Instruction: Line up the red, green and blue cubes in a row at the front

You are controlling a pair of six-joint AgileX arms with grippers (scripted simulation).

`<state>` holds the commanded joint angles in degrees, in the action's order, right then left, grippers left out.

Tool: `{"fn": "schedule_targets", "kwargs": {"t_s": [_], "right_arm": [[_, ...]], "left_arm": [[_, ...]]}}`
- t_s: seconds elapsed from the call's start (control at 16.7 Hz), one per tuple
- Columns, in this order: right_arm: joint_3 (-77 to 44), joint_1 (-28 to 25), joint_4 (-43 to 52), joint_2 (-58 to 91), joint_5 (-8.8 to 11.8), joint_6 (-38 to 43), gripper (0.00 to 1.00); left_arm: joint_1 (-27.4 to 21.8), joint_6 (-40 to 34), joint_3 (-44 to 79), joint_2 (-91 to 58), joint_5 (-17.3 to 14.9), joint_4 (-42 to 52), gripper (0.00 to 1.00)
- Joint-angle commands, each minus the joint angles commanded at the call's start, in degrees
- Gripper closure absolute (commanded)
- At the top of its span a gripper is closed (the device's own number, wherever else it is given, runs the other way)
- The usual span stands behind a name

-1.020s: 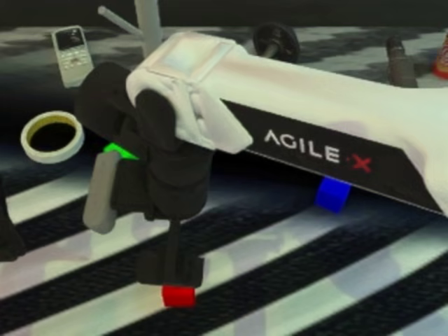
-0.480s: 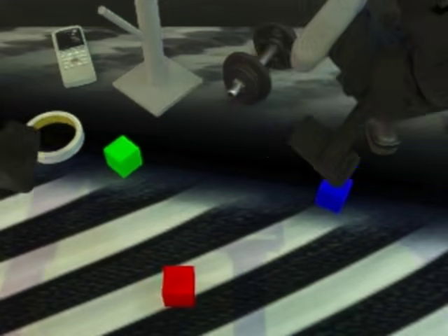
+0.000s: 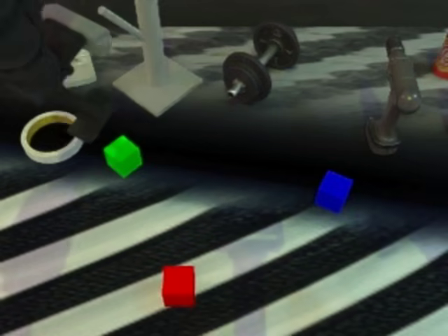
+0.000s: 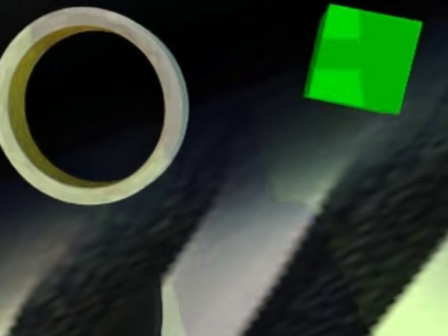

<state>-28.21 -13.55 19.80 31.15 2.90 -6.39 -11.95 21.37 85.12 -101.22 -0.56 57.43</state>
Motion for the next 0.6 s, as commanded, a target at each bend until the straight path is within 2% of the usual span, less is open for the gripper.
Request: {"fn": "schedule_targets", "kwargs": {"t_s": [0.3,0.6], "right_arm": [[20.2,9.1,-13.4,-22.2,-1.8,4.5,0.00],[28.2,13.0,-19.8,-31.2,-2.9,6.4,0.00]], "left_arm": [[-2.4,4.6,19.8,-21.9,0.1,11.2,0.00],[-3.3,6.5,28.6,-29.9,0.3,15.1,0.00]]}}
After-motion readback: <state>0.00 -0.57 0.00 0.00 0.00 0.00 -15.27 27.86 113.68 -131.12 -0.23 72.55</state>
